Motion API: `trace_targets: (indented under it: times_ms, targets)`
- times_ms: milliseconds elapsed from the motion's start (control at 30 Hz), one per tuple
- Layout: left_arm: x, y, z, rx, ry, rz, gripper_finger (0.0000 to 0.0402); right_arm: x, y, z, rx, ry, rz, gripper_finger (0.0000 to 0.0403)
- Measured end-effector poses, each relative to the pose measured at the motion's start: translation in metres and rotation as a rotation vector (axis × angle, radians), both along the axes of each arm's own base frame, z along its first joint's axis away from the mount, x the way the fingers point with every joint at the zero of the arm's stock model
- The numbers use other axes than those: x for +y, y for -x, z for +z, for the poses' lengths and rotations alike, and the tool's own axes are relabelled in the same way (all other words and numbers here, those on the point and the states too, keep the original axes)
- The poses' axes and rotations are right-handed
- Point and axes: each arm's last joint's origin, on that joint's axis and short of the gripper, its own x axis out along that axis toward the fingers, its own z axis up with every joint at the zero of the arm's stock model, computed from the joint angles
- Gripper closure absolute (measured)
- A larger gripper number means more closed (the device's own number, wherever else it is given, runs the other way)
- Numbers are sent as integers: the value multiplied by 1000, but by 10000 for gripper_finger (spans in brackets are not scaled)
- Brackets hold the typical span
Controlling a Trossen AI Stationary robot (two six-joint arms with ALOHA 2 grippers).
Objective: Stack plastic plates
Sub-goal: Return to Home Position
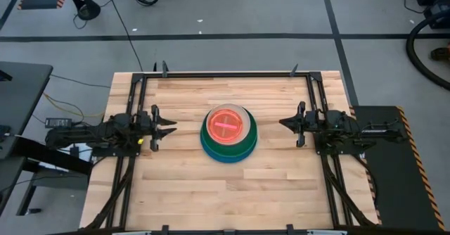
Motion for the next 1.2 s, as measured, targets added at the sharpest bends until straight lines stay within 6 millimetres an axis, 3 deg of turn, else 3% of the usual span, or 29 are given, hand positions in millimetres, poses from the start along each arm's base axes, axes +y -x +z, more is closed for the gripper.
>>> trace_targets:
  times_ms: [1200]
  targets:
    - [0,0,0,-2,17,0,285,0,0,0,0,0,0,380]
